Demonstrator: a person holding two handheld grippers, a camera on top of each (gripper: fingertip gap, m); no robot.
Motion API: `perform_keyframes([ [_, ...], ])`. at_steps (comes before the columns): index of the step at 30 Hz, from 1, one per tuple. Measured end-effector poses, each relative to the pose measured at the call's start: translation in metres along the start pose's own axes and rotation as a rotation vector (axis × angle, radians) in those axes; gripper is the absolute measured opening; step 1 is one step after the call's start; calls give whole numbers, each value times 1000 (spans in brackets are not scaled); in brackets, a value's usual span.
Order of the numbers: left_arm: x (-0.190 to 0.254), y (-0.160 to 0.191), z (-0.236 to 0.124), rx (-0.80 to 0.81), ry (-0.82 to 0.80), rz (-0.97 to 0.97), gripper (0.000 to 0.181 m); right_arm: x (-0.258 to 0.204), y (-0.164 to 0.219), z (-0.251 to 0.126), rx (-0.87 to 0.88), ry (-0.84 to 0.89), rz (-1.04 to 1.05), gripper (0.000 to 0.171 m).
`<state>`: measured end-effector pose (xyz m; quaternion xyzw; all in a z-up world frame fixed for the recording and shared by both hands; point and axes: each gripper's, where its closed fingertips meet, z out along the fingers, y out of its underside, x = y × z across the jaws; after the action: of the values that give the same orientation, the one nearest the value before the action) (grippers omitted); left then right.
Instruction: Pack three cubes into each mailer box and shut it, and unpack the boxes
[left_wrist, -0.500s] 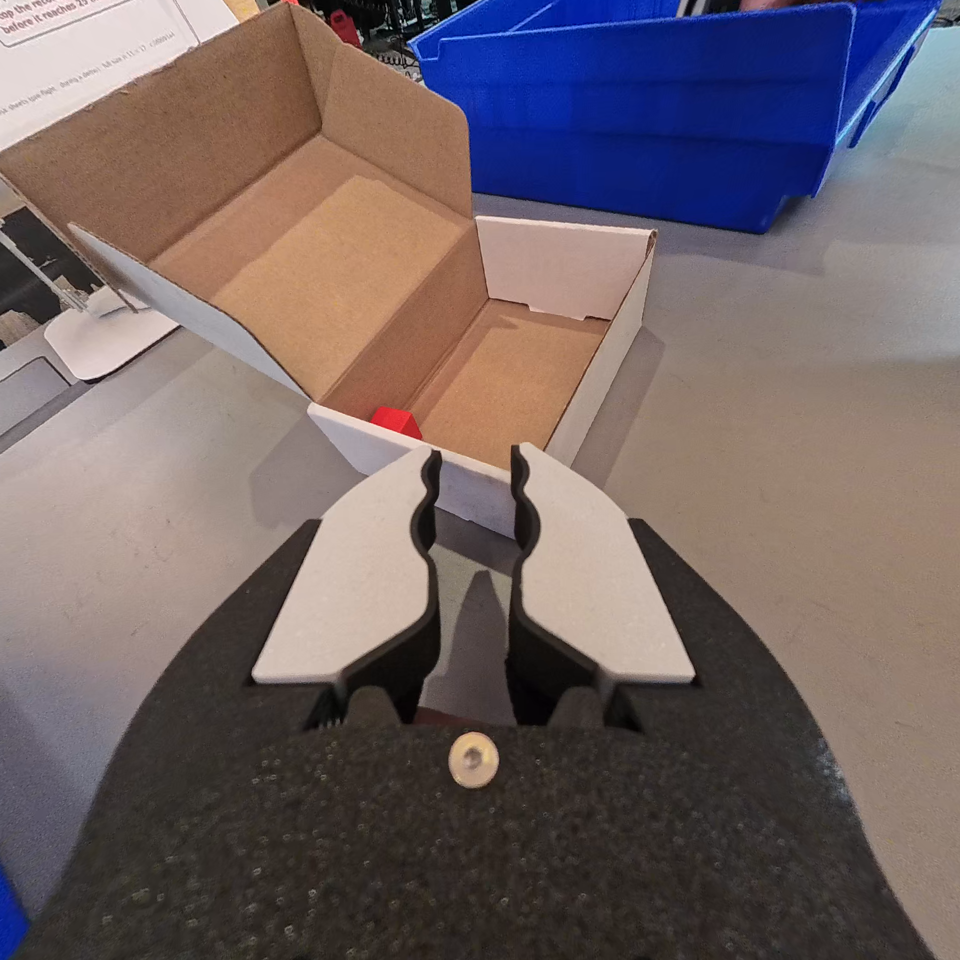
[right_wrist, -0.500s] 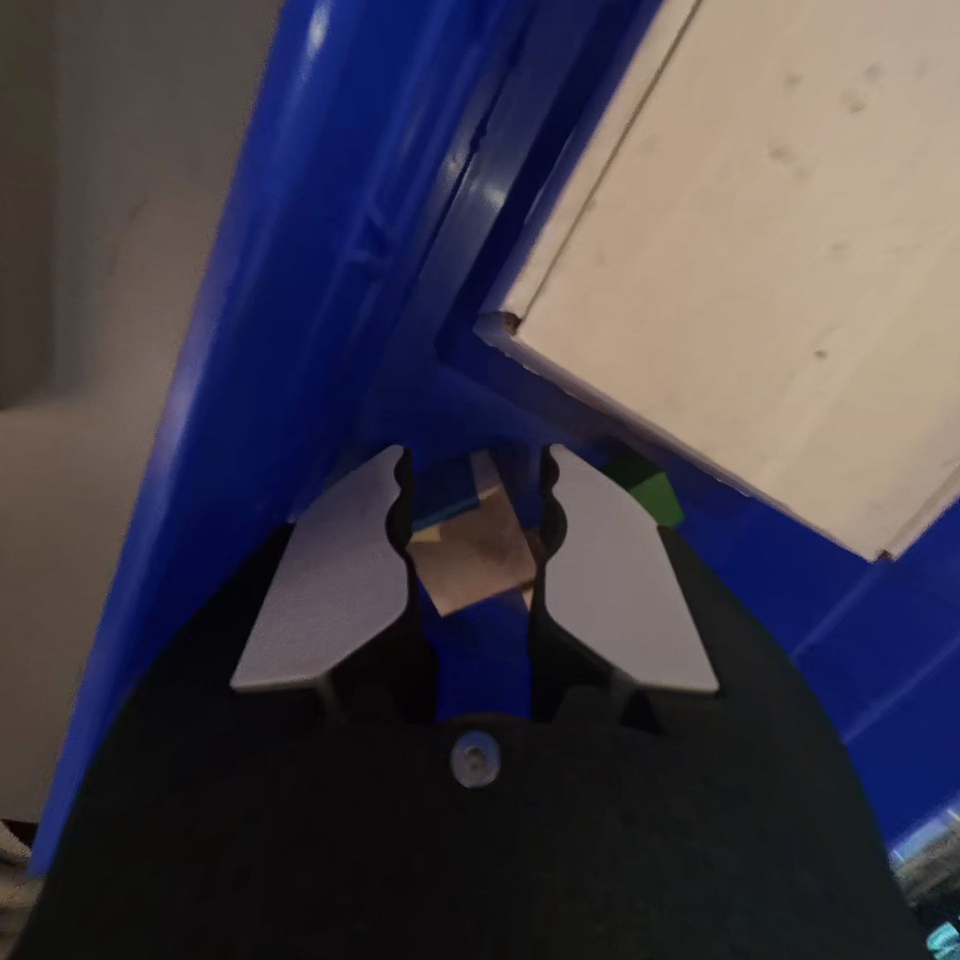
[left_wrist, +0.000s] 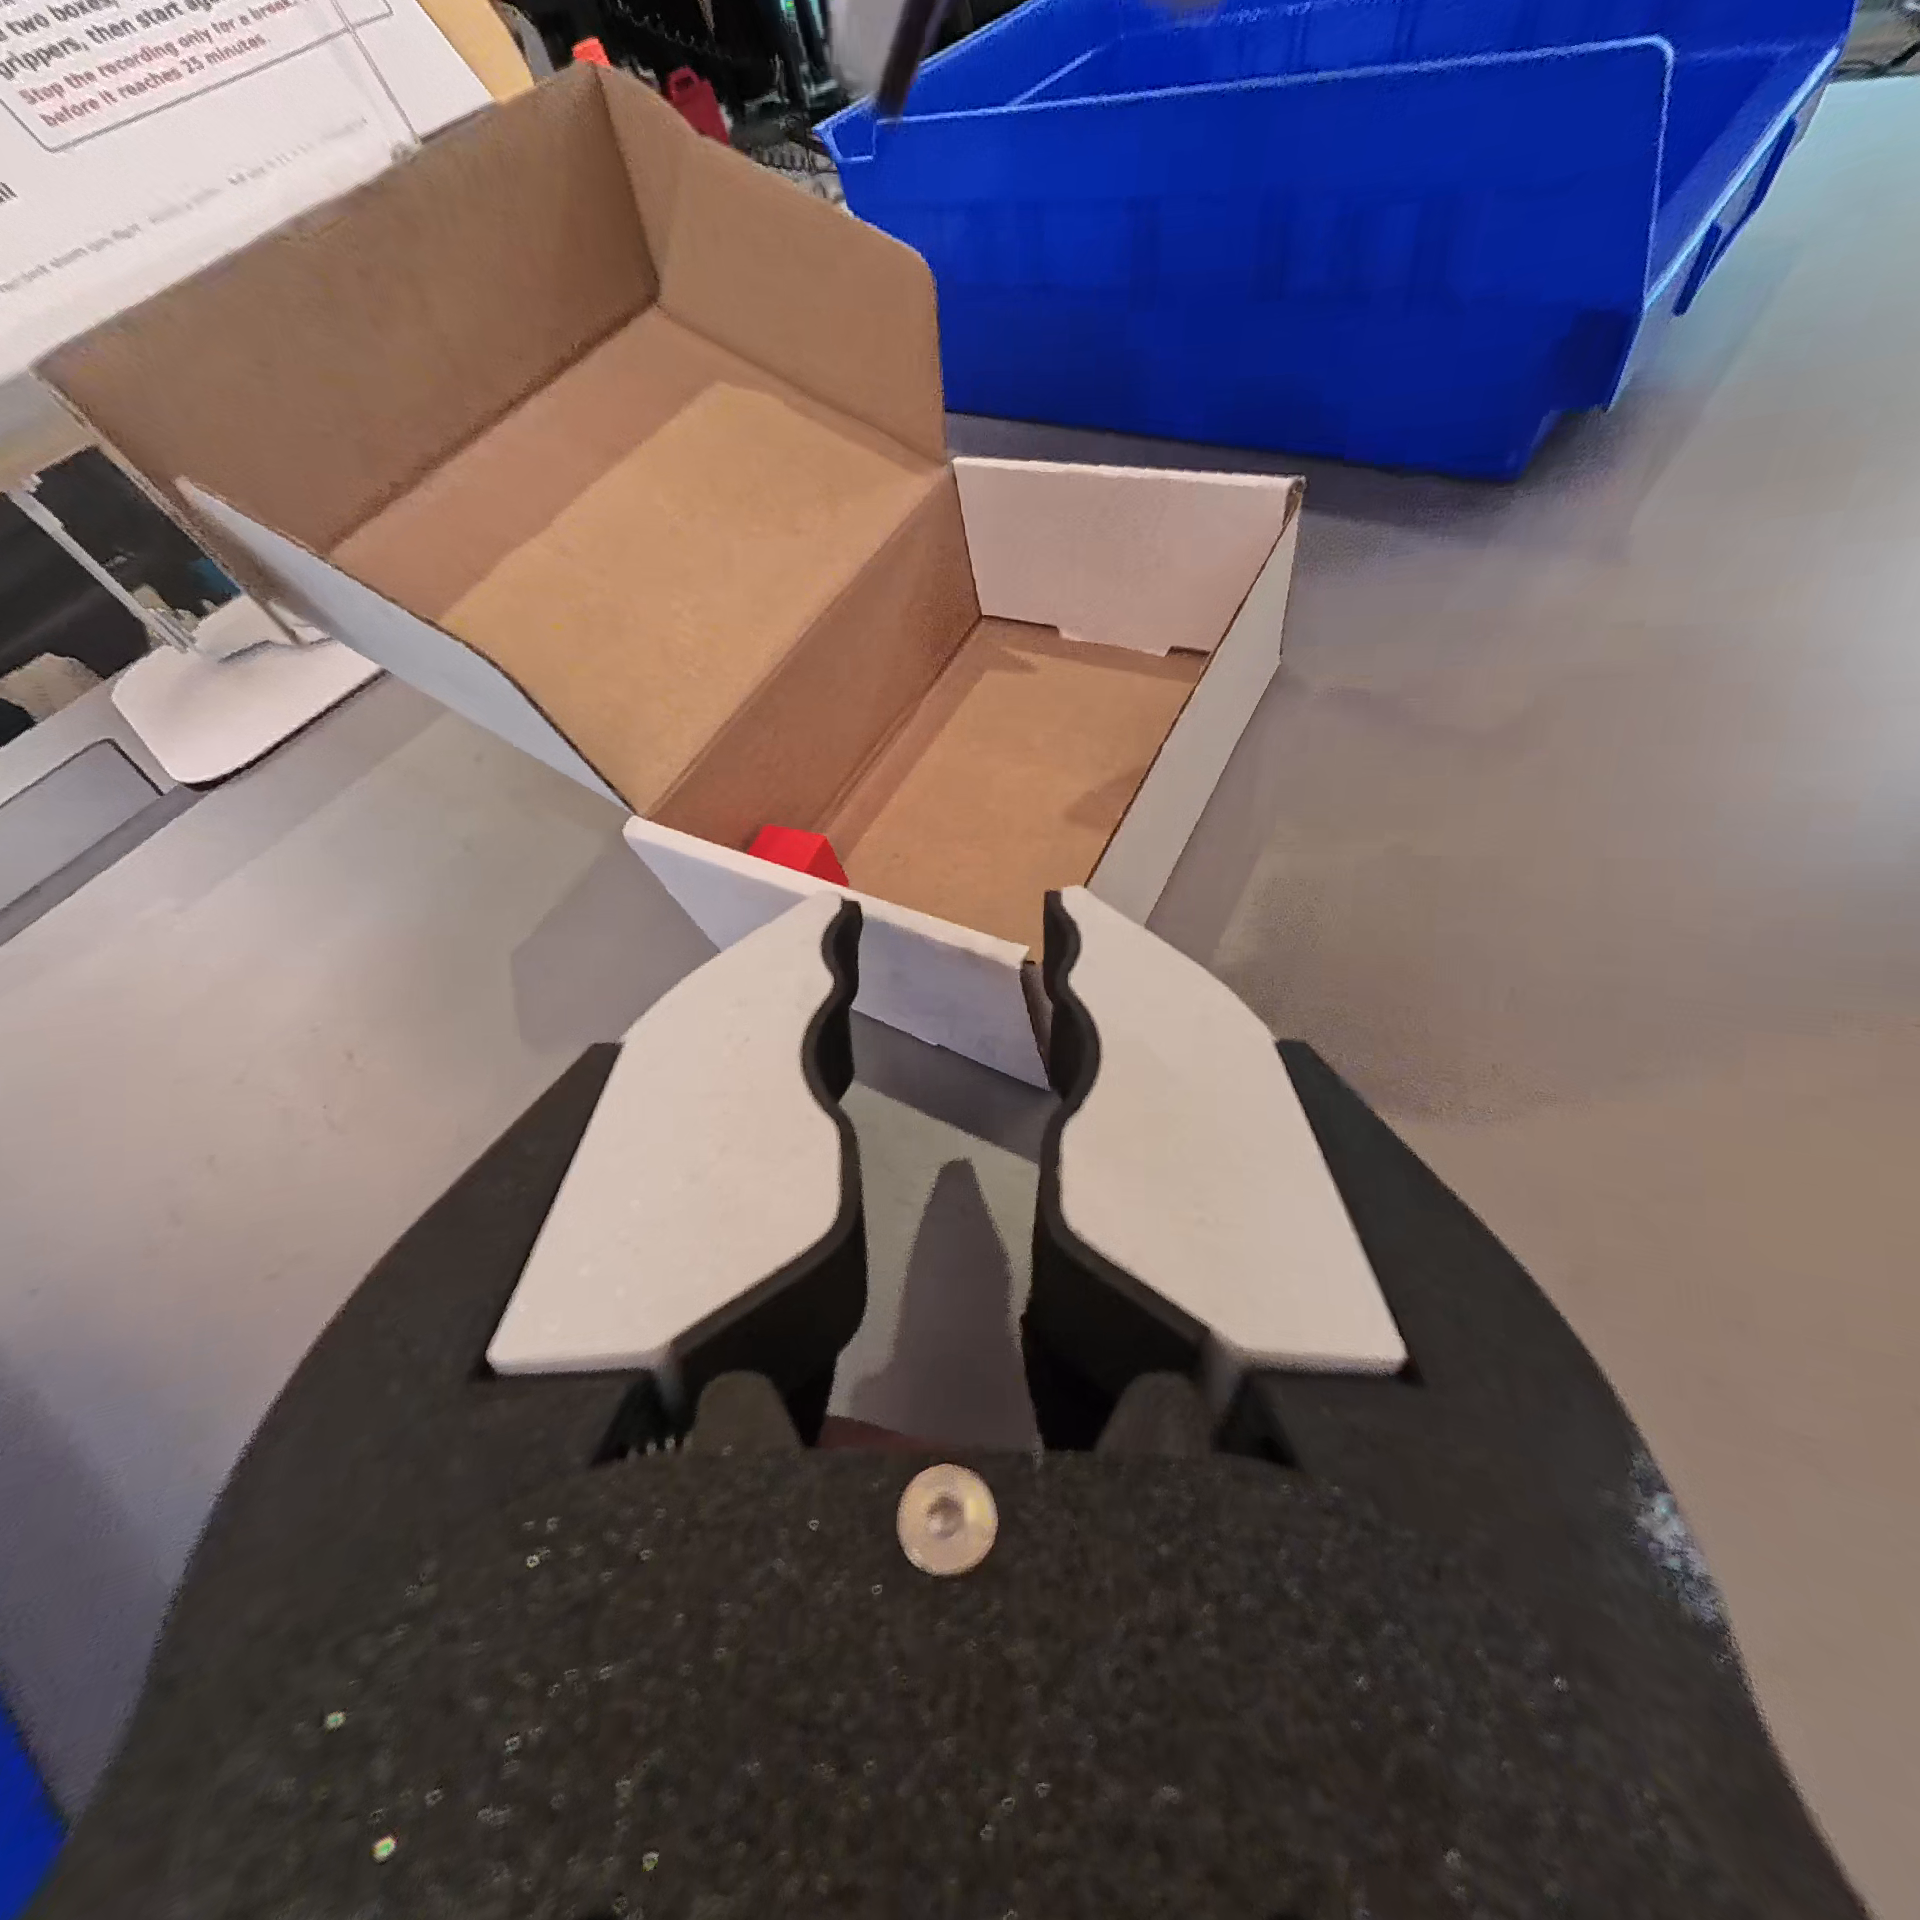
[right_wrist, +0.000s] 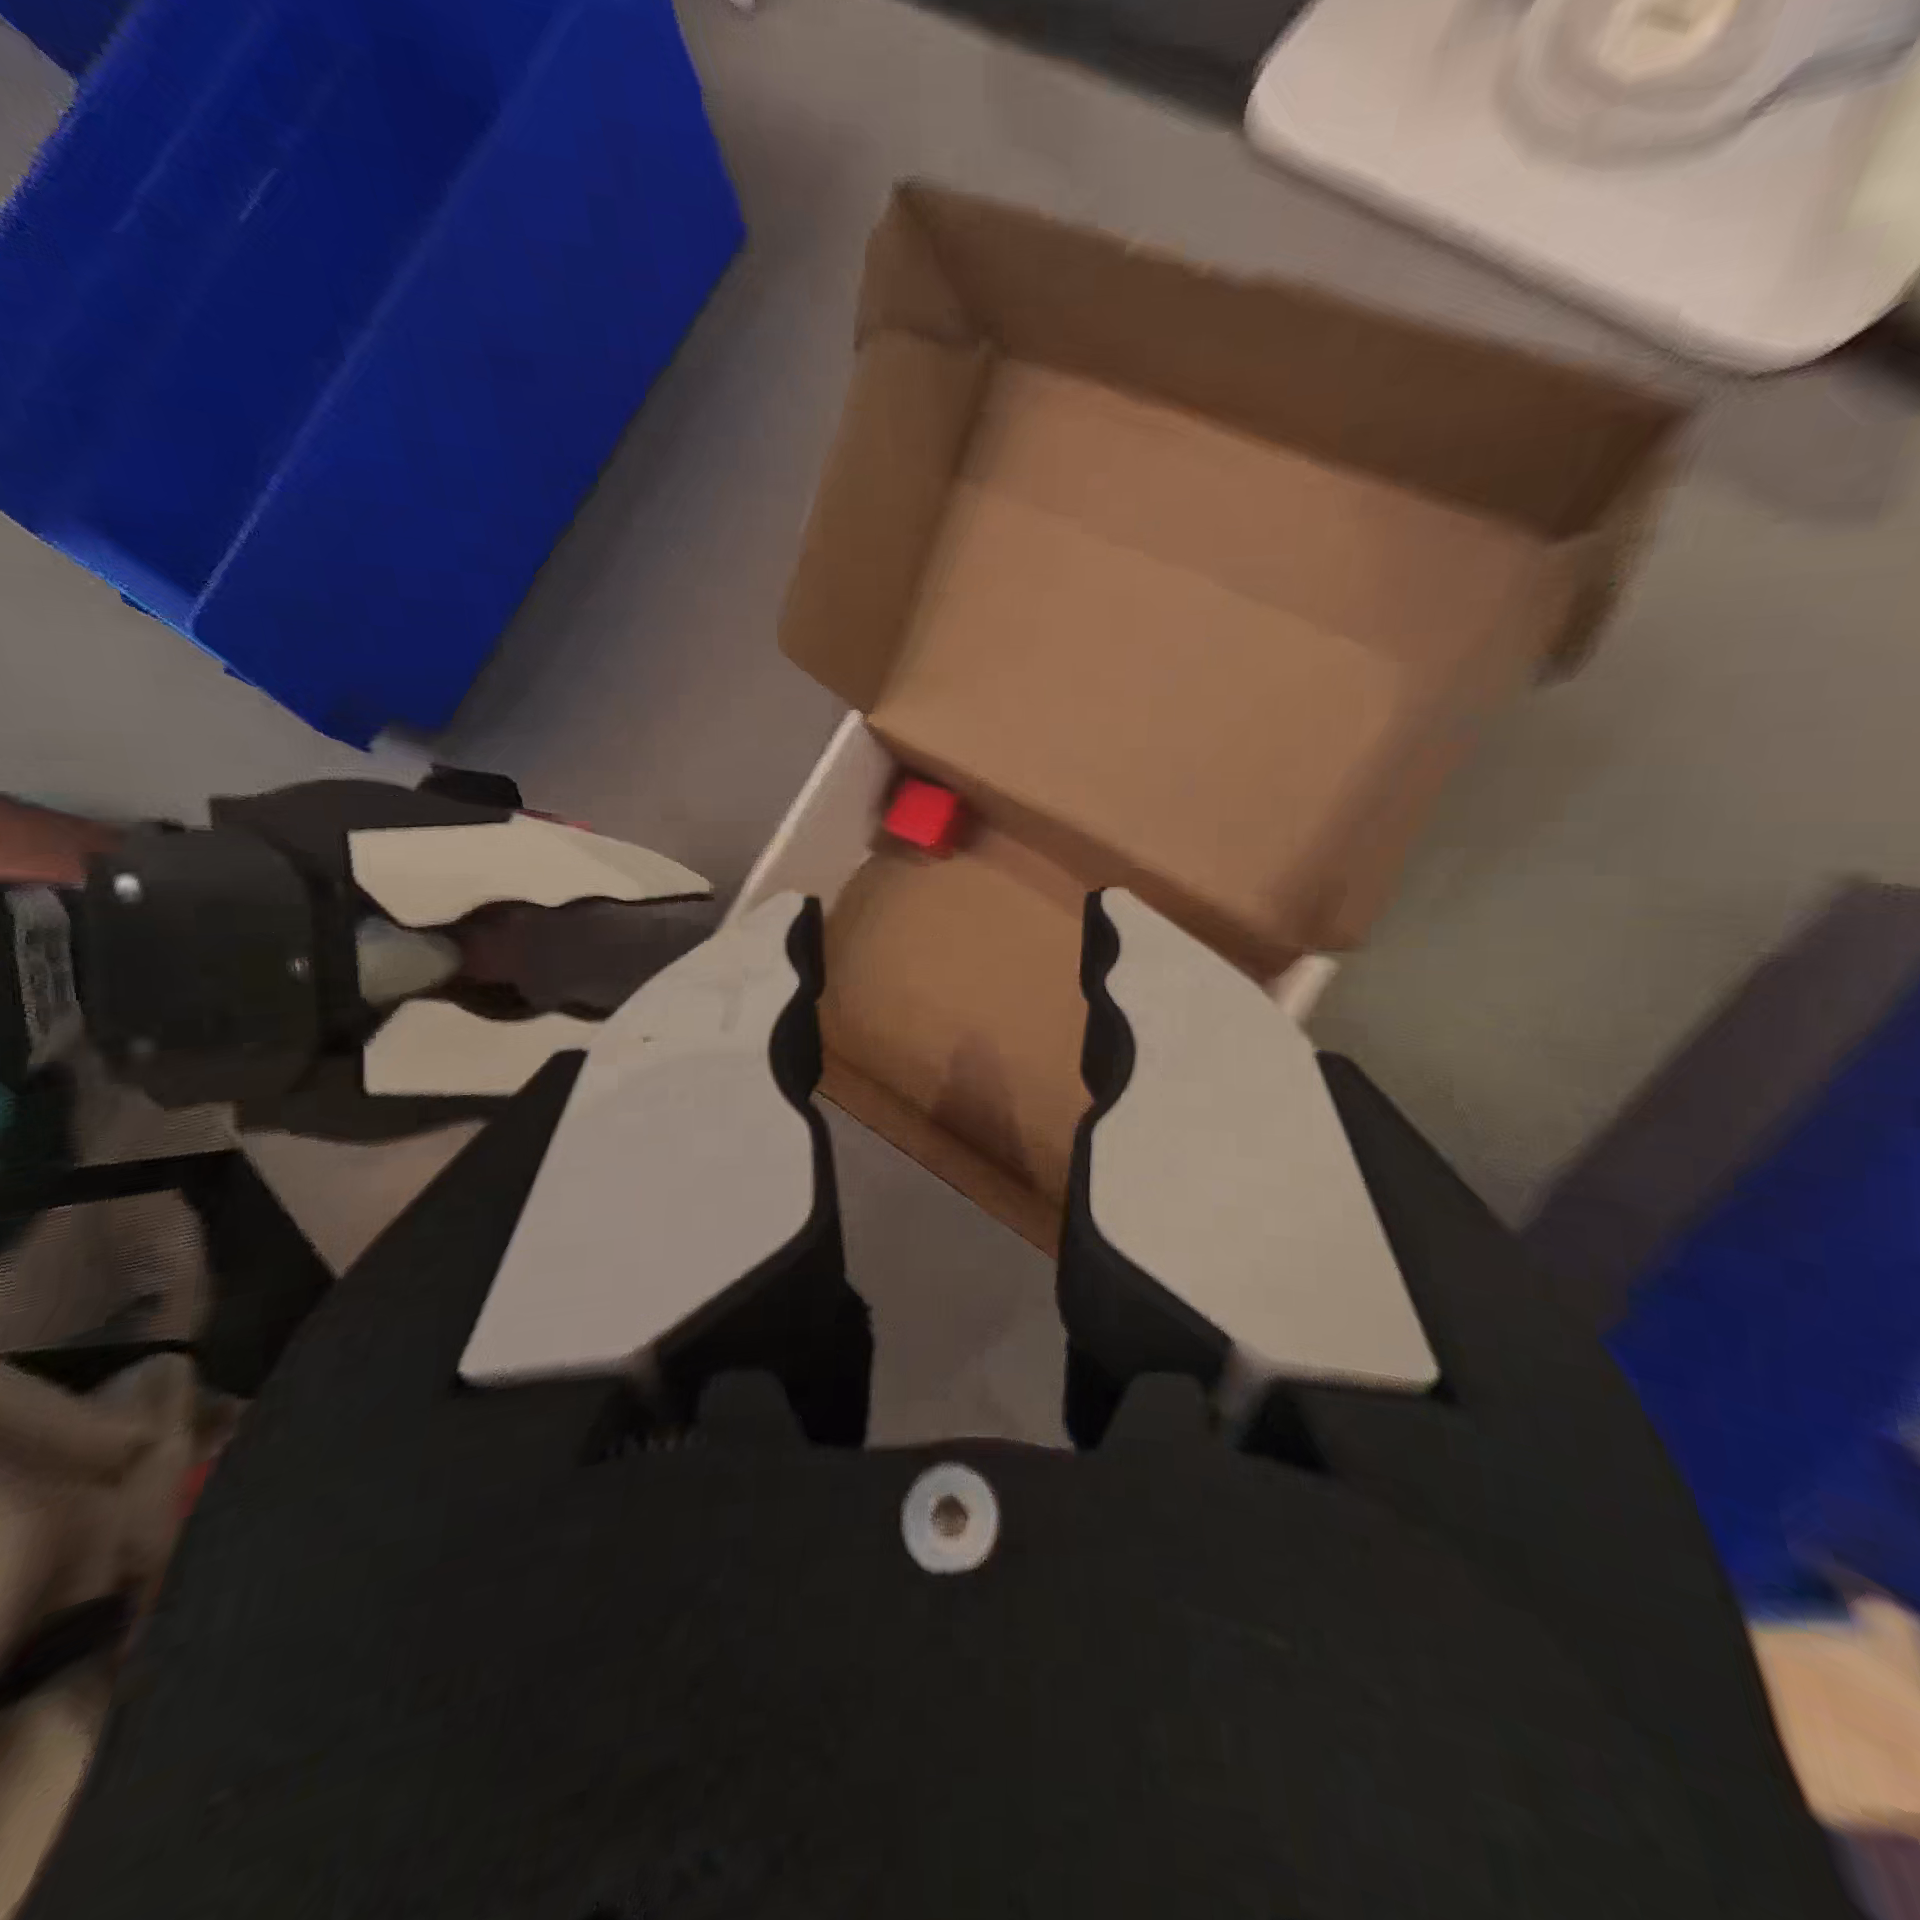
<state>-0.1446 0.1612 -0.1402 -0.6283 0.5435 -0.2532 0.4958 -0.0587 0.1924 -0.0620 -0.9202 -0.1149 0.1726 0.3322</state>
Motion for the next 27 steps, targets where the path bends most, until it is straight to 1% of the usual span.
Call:
perform_keyframes([
  [2,1,0,0,1,-8,17,32,-12,12,38,-72,-28,57,49],
  [4,1,0,0,2,-12,23,31,-13,28,67,-178,28,96,52],
  [6,1,0,0,1,-8,20,31,-12,36,88,-258,82,82,59],
  [7,1,0,0,1,-6,17,31,-15,37,96,-280,83,76,60],
  [8,1,0,0,0,-6,13,30,-16,38,102,-300,82,81,55],
  [12,0,0,1,-3,-3,3,31,0,41,113,-346,189,72,54],
  [14,0,0,1,-4,0,-3,31,-2,44,117,-363,186,66,56],
  [22,-1,1,1,-7,-7,-4,30,3,51,131,-418,224,105,52],
  [24,-2,1,1,-10,-16,-7,26,3,48,133,-396,232,135,54],
  [27,-4,2,2,-15,-21,-16,25,-1,47,136,-363,223,176,50],
])
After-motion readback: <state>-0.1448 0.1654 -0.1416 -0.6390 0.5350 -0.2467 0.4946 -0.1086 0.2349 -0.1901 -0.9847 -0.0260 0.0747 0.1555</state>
